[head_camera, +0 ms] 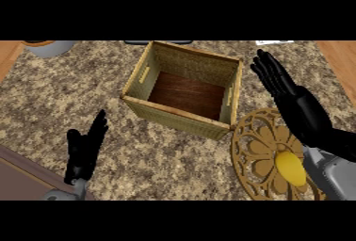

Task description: Pick the lemon from the placemat and place it in the basket

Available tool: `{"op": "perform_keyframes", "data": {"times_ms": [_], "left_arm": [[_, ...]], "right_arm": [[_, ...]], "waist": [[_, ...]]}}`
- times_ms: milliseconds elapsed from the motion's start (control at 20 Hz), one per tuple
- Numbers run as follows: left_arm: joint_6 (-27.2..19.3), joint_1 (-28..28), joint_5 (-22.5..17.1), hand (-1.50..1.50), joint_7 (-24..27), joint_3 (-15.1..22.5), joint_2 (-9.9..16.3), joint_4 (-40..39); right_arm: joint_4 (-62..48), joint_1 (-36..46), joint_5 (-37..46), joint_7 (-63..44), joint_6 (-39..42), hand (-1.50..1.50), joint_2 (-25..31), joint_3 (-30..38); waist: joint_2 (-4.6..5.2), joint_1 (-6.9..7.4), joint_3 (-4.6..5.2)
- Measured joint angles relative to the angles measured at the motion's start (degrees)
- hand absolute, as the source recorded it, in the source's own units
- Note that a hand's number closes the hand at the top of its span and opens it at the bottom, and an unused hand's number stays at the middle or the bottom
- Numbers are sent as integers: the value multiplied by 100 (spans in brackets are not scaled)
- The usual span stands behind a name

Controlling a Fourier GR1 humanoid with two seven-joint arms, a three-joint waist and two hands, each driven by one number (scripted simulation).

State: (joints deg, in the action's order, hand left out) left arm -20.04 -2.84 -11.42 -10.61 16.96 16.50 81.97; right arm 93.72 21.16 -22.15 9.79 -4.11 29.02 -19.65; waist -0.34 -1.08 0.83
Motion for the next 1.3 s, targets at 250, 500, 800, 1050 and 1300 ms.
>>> {"op": "perform_keyframes", "data": {"times_ms": [250, 500, 800, 1050, 1300], "left_arm": [[284, -270, -85, 0, 33, -368, 409, 165], [540, -490, -251, 0, 34, -637, 683, 201], [994, -602, -536, 0, 131, -1100, 969, -134], [1220, -698, -587, 0, 157, -1286, 1043, -332], [1257, -674, -608, 0, 123, -1329, 1045, -303]], "right_arm": [[-499, 202, -1112, 409, 1389, 150, 295, 755], [-264, 339, -453, 1431, 2821, -150, 853, 509], [781, -958, 1097, 2682, 2548, -150, 770, 48], [2067, -1672, 1291, 1726, 2300, -150, 1134, 143], [2548, -1388, 1446, 472, 2421, -150, 2097, 781]], "waist": [[65, 149, -73], [73, 213, -103], [27, 24, -91], [9, -13, -79], [-14, -7, -64]]}}
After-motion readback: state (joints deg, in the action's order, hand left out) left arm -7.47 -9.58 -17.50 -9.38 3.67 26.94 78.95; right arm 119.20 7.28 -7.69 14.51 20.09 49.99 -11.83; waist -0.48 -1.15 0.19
